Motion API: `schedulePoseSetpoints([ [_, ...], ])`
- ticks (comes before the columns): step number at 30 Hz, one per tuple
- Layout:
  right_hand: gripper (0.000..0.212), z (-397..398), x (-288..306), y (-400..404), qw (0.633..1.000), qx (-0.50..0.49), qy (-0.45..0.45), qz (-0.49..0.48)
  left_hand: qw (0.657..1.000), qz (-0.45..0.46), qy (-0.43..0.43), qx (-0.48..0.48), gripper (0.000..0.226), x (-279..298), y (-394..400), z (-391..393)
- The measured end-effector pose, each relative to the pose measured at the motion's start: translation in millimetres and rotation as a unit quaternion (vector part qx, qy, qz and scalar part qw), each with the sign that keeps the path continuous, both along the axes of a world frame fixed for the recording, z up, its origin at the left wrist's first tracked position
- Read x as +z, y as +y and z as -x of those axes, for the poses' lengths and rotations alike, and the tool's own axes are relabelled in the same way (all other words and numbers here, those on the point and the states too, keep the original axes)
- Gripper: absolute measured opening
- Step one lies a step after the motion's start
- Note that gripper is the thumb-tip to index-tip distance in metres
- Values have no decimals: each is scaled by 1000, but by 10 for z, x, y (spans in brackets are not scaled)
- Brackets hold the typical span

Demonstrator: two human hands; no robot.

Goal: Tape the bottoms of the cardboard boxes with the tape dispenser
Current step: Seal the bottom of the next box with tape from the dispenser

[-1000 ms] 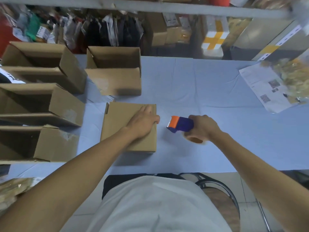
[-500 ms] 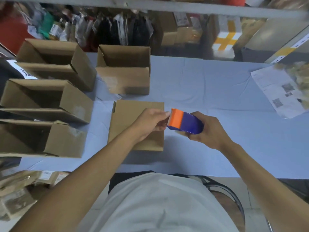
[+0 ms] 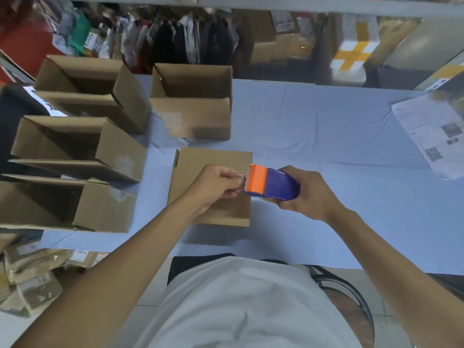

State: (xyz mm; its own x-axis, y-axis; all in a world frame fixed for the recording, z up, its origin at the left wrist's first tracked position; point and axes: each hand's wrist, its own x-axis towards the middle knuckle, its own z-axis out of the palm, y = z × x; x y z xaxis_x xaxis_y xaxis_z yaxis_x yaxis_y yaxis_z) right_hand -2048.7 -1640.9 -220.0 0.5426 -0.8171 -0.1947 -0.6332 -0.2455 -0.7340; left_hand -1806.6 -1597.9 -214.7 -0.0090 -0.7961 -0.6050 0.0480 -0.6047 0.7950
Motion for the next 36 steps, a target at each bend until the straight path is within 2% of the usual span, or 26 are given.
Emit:
schedulePoseSetpoints([
  [3,52,37,-32,-37,998,41,37,-2,991,-7,-135,23,8,-56,12,-13],
  [5,51,157,-70,-65,993,65,93,3,983,-26,-182,15,11,-120,28,-68],
  [7,49,280,-110,-103,990,56,131,10,981,-40,-188,6,14,-148,28,-75],
  [14,48,502,-190,-179,985,25,169,-11,973,-49,-223,6,18,-234,-47,-53],
  [20,44,462,-295,-129,981,43,188,-7,946,-40,-316,-60,26,-177,-66,-57],
  [21,44,450,-301,-128,980,49,195,-7,917,-34,-384,-100,31,-146,-86,-42],
  [23,44,447,-324,-135,976,60,209,-6,798,-27,-569,-197,53,-94,-111,-36],
  [24,44,457,-342,-137,975,61,211,-7,744,-23,-628,-230,61,-64,-111,-46],
  [25,44,458,-357,-140,975,62,213,-6,714,-16,-654,-250,61,-43,-119,-53],
  [26,44,439,-364,-146,974,67,218,0,712,9,-653,-260,53,-33,-135,-40],
  [27,44,401,-370,-163,970,78,230,6,726,44,-627,-280,36,-52,-136,-31],
  [28,44,355,-376,-178,966,90,242,8,768,92,-558,-300,20,-59,-122,-19],
  [29,44,308,-379,-184,963,99,252,3,805,140,-472,-331,17,-74,-107,13],
  [30,44,260,-372,-203,959,106,261,-1,826,180,-394,-360,24,-61,-90,31],
  [31,45,228,-359,-216,956,111,272,-3,815,206,-362,-403,26,-73,-87,41],
  [32,44,212,-343,-235,953,114,281,-4,780,225,-382,-443,31,-83,-100,49],
  [33,42,198,-325,-252,950,117,289,-4,735,226,-429,-473,40,-134,-122,53],
  [35,39,133,-271,-230,944,118,306,-11,672,238,-499,-492,49,-215,-159,73],
  [36,37,73,-239,-217,942,117,315,-16,667,240,-511,-486,47,-232,-182,106],
])
